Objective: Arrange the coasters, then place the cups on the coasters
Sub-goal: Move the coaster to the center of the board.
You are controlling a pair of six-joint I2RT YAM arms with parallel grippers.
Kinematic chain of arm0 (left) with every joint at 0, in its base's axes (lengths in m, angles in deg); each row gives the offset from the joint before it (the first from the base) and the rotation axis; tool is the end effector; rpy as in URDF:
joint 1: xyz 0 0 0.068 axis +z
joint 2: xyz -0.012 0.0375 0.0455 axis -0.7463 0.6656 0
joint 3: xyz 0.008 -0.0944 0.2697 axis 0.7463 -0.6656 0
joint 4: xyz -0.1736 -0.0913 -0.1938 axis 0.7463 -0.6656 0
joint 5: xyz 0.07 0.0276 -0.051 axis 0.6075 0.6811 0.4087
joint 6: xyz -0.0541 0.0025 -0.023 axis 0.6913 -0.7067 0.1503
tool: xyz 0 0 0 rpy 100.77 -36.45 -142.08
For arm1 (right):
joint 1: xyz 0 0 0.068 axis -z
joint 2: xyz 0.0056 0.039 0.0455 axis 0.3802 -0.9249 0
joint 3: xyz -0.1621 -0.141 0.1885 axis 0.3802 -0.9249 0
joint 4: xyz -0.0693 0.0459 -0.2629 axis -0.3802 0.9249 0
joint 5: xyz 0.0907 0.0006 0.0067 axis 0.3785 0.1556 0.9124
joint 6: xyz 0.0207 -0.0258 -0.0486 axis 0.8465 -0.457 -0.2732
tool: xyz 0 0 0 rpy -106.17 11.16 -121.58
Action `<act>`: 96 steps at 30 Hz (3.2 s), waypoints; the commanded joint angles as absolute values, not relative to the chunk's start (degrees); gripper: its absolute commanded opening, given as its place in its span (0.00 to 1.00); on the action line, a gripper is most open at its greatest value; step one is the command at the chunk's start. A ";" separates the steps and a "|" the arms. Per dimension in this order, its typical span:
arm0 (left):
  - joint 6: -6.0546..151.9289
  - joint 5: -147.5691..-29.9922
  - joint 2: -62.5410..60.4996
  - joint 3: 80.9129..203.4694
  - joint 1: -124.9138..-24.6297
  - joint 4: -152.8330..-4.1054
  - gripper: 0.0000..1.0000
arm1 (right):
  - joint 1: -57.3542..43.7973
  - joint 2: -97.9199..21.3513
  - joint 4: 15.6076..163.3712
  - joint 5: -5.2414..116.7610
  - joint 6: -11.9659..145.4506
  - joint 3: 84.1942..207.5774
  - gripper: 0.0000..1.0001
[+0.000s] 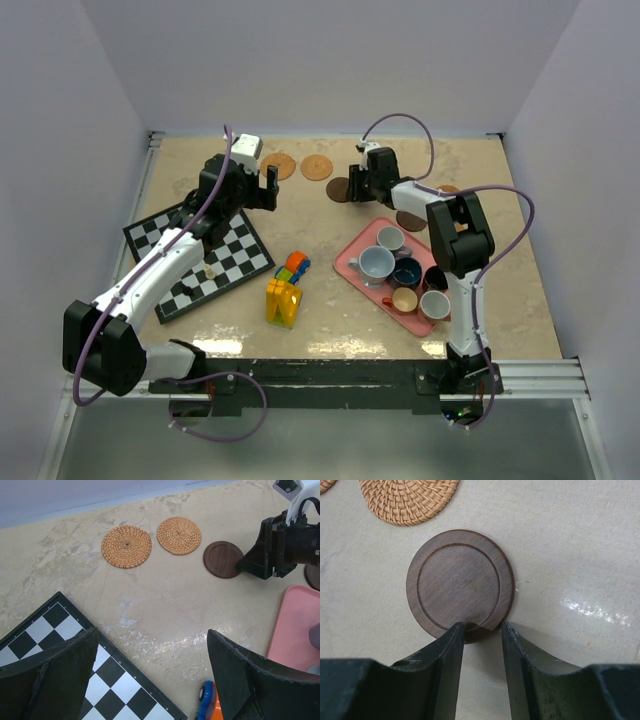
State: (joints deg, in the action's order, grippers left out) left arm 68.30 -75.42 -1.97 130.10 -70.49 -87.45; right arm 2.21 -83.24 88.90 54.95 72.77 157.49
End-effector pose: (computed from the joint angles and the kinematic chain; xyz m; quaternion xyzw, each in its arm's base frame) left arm 0.2987 -0.1179 0.3320 0.0847 0.8206 -0.1064 0.5551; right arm 0.4811 0.1818 0.1487 -0.0830 0.8968 0.1740 0.3982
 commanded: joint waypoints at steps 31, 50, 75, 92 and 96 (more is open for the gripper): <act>69.36 -75.25 -4.00 129.79 -70.68 -84.88 0.94 | -0.42 -84.38 92.67 51.90 74.43 160.34 0.53; 68.74 -73.84 -4.00 129.70 -70.68 -84.88 0.94 | -0.42 -80.87 93.91 48.29 71.62 162.71 0.80; 68.12 -73.31 -4.89 127.59 -70.68 -82.15 0.94 | 14.42 -59.25 97.77 47.77 71.53 144.71 0.73; 69.18 -74.81 -4.62 128.21 -71.48 -82.95 0.94 | 17.16 -59.24 95.31 44.60 72.85 134.23 0.59; 69.09 -74.54 -4.62 128.12 -71.56 -82.86 0.94 | 17.95 -59.60 95.13 44.25 72.67 134.24 0.58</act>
State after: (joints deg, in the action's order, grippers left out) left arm 68.30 -74.91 -4.11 128.11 -71.25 -84.91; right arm 17.14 -59.94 97.12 45.66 71.96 132.93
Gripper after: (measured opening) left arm 0.938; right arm 0.589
